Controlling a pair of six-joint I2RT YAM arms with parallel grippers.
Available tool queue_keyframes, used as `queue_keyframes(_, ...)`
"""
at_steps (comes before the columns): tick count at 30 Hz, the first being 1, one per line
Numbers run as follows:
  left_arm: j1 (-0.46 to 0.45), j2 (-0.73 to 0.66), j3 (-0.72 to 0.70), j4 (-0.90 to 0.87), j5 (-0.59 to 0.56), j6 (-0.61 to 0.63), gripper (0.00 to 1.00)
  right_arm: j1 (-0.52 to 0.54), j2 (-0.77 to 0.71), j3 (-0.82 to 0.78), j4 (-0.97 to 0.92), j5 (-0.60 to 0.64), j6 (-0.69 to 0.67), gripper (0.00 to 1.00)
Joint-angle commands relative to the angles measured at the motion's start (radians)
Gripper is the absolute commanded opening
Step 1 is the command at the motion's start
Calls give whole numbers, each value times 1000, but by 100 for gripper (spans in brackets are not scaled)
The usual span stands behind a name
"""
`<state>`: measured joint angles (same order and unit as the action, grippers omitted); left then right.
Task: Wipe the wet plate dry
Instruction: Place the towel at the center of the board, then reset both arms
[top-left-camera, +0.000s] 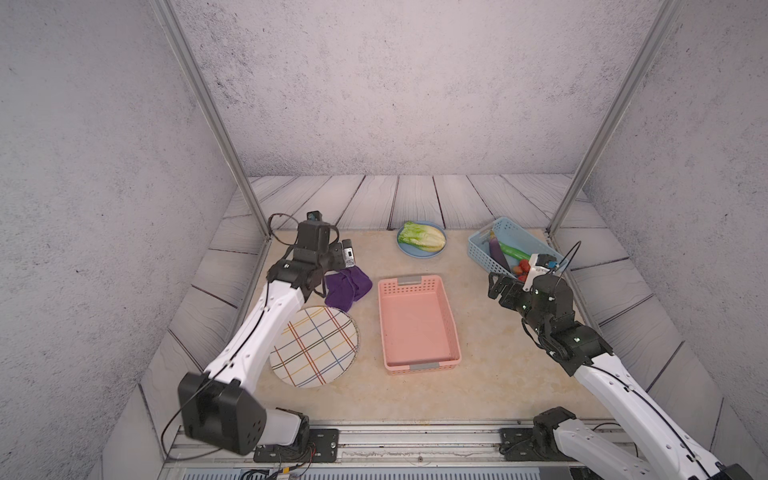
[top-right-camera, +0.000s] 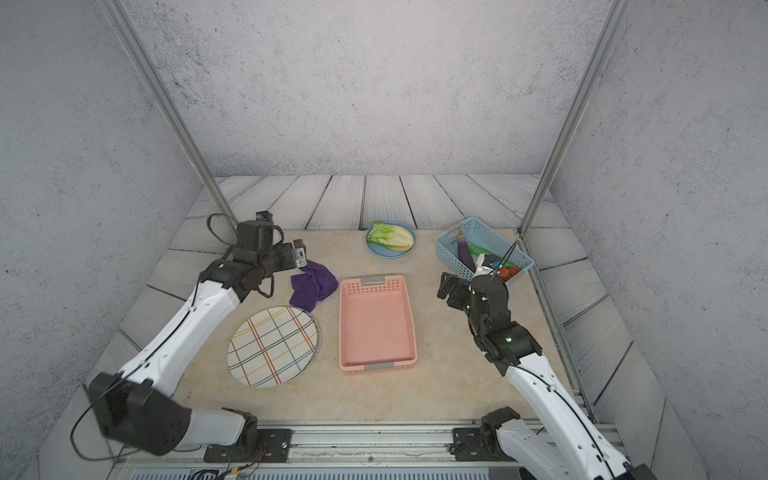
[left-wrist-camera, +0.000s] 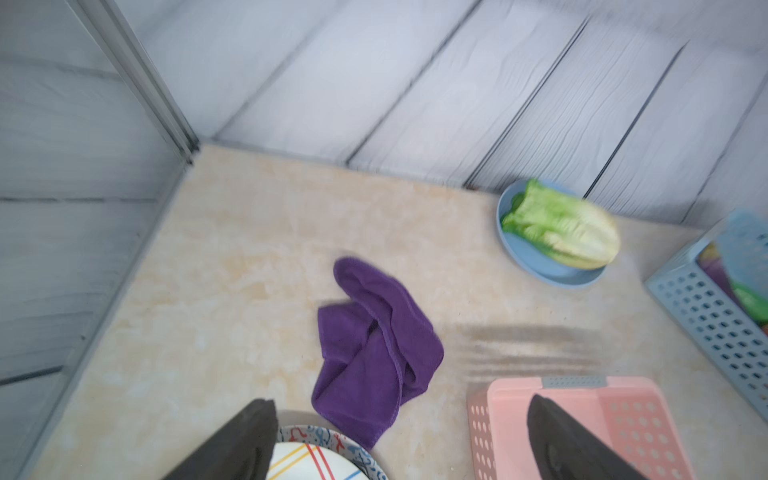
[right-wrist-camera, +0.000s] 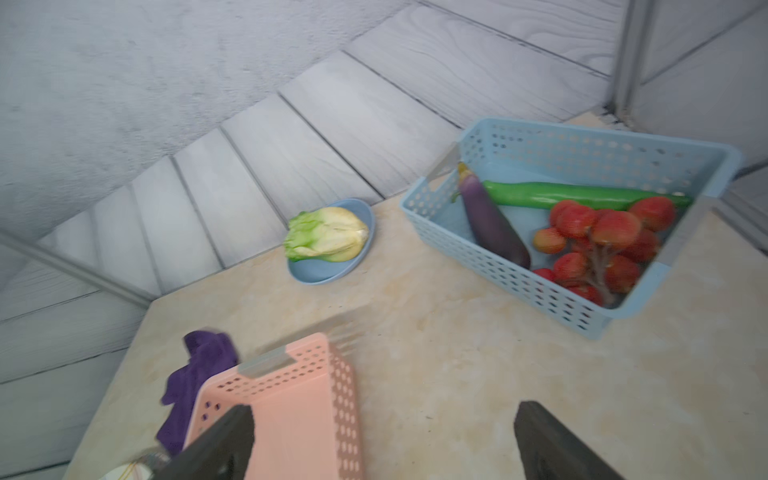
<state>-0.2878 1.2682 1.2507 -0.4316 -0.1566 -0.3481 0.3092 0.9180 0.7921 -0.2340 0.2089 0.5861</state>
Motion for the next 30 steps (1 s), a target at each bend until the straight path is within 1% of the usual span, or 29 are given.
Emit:
queue_keyframes(1,6,-123,-180,120,-113,71,99,-89,56,-35,5,82,-55,99)
queue_keyframes(4,7,-236,-363,223,-229,93,99,-153,129,-77,71,201,-105,99)
queue_keyframes(8,7,-343,-564,370,-353,88,99,-197,244,-156,227,332,-199,99)
queue_keyframes(10,7,-363,-657,464,-368,126,99,-211,307,-195,341,365,-259,99)
queue_keyframes(12,7,-362,-725,520,-408,132,99,-222,387,-226,473,367,-320,99)
queue_keyframes(13,7,-355,-757,537,-455,124,93,-228,445,-235,567,346,-348,99)
queue_keyframes(14,7,-347,-776,550,-478,131,78,-229,485,-235,627,327,-366,99)
queue_keyframes(15,7,-336,-790,565,-489,141,73,-229,528,-232,684,305,-394,99)
queue_keyframes(16,8,-326,-800,585,-495,155,75,-226,569,-223,733,294,-433,99)
queue_keyframes(17,9,-312,-807,601,-498,168,80,-222,594,-209,728,293,-443,99)
queue_keyframes(18,9,-298,-808,614,-500,180,87,-221,616,-206,767,282,-451,99)
queue_keyframes(19,10,-282,-809,627,-503,189,96,-213,621,-231,843,282,-475,98)
queue_keyframes(20,11,-265,-809,643,-500,203,100,-216,610,-276,911,230,-493,98)
queue_keyframes(21,12,-247,-809,655,-492,218,99,-241,606,-324,970,140,-491,99)
queue_keyframes(22,13,-229,-808,664,-480,227,99,-258,648,-373,1118,85,-502,98)
queue_keyframes(23,15,-213,-809,670,-468,230,99,-260,680,-389,1163,88,-507,99)
queue_keyframes(25,16,-191,-820,694,-452,240,99,-262,615,-345,956,85,-480,99)
queue_keyframes(27,25,-159,-850,788,-420,288,99,-263,651,-374,1118,86,-497,99)
queue_keyframes(28,34,-139,-861,832,-407,301,99,-261,665,-393,1162,89,-502,99)
queue_keyframes(30,78,-73,-852,863,-356,296,99,-259,628,-380,1064,98,-496,99)
